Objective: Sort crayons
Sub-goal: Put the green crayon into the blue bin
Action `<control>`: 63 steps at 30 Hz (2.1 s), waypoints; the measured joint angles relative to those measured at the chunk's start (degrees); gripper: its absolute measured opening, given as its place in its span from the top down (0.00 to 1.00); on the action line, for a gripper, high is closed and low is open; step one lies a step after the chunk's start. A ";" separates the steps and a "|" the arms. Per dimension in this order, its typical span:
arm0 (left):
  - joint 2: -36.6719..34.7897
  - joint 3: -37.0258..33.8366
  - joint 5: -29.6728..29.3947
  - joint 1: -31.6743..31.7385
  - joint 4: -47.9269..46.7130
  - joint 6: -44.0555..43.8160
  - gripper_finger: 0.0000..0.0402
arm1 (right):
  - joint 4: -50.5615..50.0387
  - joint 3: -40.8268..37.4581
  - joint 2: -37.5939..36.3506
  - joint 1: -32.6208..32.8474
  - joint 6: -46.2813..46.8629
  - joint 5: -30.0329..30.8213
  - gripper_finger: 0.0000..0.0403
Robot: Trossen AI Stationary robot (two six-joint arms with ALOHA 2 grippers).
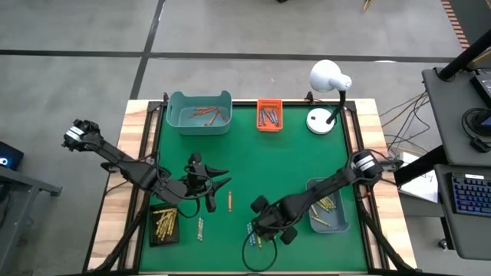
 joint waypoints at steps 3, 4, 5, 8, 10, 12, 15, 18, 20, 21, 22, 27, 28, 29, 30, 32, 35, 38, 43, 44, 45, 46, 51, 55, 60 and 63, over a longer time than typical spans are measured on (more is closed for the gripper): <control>0.00 0.00 0.00 0.00 -0.02 0.24 0.76 | 0.89 0.16 0.59 -0.17 -2.25 -0.08 0.81; 0.00 0.00 0.00 0.00 -0.01 0.24 0.76 | 1.56 0.24 0.60 -0.31 -2.94 -0.06 0.81; 0.00 0.00 0.00 0.00 -0.04 0.24 0.76 | 1.83 0.26 0.63 -0.35 -3.56 -0.04 0.81; -0.02 0.00 0.00 0.00 -0.19 0.24 0.76 | 2.71 0.26 0.68 -0.93 -4.28 -0.04 0.81; -0.02 0.00 0.00 0.00 -0.30 0.24 0.76 | 2.42 0.26 0.71 -1.30 -4.54 -0.04 0.81; -0.02 -0.01 0.00 0.00 -0.53 0.24 0.76 | 2.53 0.26 0.74 -1.46 -5.20 -0.04 0.81; -0.02 0.00 0.00 0.00 -0.53 0.24 0.76 | 2.43 0.26 0.99 -1.54 -7.37 -0.39 0.81; -0.02 -0.02 0.00 0.00 -0.63 0.24 0.76 | 2.53 0.26 1.17 -1.46 -11.93 -1.38 0.85; -0.04 -0.02 0.00 0.00 -0.70 0.25 0.76 | 3.15 0.26 1.17 -1.43 -12.73 -1.08 0.89; -0.04 -0.02 0.00 0.00 -0.91 0.27 0.76 | 3.49 0.26 1.17 -1.48 -12.33 -0.85 0.92; -0.04 -0.02 0.00 0.00 -1.03 0.28 0.76 | 3.68 0.26 1.17 -1.52 -11.50 -0.25 0.93; -0.07 -0.02 0.00 0.00 -1.04 0.28 0.76 | 3.61 0.26 1.17 -1.69 -12.26 -0.04 0.89; -0.07 -0.02 0.00 0.00 -1.07 0.28 0.76 | 3.58 0.24 1.17 -1.71 -12.26 -0.06 0.86; -0.07 -0.02 0.00 0.00 -1.11 0.28 0.76 | 3.62 0.18 1.16 -1.71 -12.28 -0.04 0.82; -0.07 -0.02 0.00 0.00 -1.14 0.28 0.76 | 3.56 0.16 1.16 -1.71 -12.32 -0.06 0.79; -0.07 -0.04 0.00 0.00 -1.26 0.28 0.76 | 3.60 0.15 1.16 -1.79 -12.67 -0.05 0.73; -0.07 -0.04 0.00 0.00 -1.29 0.28 0.76 | 3.70 0.15 1.17 -1.85 -13.75 -0.02 0.66; -0.07 -0.04 0.00 0.00 -1.29 0.67 0.76 | 4.24 0.13 1.15 -1.85 -15.29 -0.08 0.62; -0.07 -0.04 0.00 0.00 -1.27 1.20 0.76 | 4.98 0.06 1.69 -1.91 -16.75 -0.60 0.62; -0.07 -0.04 0.02 0.00 -1.27 1.24 0.76 | 4.97 0.06 2.11 -1.98 -16.78 -0.93 0.63; -0.07 -0.04 0.00 0.00 -1.27 1.25 0.76 | 5.16 0.06 2.62 -2.14 -16.93 -1.69 0.63; -0.08 -0.04 0.01 0.00 -1.24 1.27 0.76 | 5.42 0.02 2.87 -2.25 -17.00 -2.20 0.64; -0.09 -0.04 0.00 0.00 -1.26 1.37 0.76 | 5.98 0.00 4.01 -3.58 -17.63 -6.13 0.67; -0.09 -0.04 0.02 0.00 -1.26 1.49 0.76 | 5.97 0.06 5.10 -4.78 -17.41 -9.65 0.70; -0.09 -0.04 0.01 0.00 -1.27 1.47 0.76 | 5.02 0.26 6.20 -6.07 -17.12 -13.13 0.79; -0.09 -0.04 0.02 0.00 -1.27 1.49 0.76 | 3.99 0.28 6.58 -6.46 -17.09 -13.62 0.88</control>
